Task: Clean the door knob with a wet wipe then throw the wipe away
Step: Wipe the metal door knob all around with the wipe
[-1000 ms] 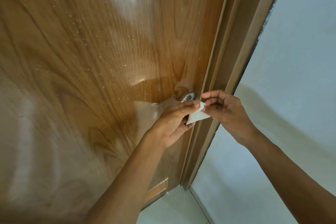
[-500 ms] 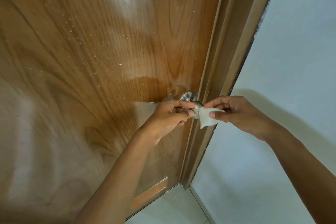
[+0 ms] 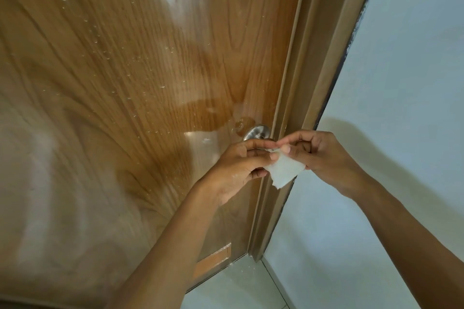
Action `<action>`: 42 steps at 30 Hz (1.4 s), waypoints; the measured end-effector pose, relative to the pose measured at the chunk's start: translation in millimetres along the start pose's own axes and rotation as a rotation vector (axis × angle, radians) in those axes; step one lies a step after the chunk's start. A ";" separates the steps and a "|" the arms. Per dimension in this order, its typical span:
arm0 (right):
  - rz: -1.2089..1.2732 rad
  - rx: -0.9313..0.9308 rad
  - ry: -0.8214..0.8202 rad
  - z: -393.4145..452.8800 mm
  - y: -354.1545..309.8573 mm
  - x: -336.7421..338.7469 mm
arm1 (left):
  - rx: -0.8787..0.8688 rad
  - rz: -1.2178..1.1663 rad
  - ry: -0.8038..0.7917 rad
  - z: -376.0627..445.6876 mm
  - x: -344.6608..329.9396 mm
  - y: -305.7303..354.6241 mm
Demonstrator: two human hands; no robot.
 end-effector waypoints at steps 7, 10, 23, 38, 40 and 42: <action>-0.030 -0.018 -0.001 -7.1 10.6 8.1 | -0.229 -0.141 0.183 -6.3 4.6 6.7; -0.074 -0.036 -0.063 -9.9 13.9 0.4 | -0.230 -0.140 0.185 -6.5 -0.6 3.1; -0.184 0.035 0.136 0.5 30.0 2.0 | -0.302 0.400 0.577 -17.5 5.4 8.7; -0.938 0.277 0.469 5.1 27.8 -14.3 | -0.335 0.620 0.800 0.3 1.6 -6.6; -0.781 0.288 0.451 6.6 27.6 -16.4 | -0.332 0.617 0.795 1.5 1.8 -7.5; -0.692 0.302 0.442 8.6 27.9 -19.3 | -0.345 0.605 0.788 2.1 2.7 -6.9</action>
Point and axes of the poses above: each hand's wrist, its own z-axis towards the middle knuckle, its own x-axis out of the back of the hand, y = z × x, the point moved 5 cm from there along z, towards the middle knuckle, and after that the axes turned 9 degrees about -y, right-handed, at the moved point
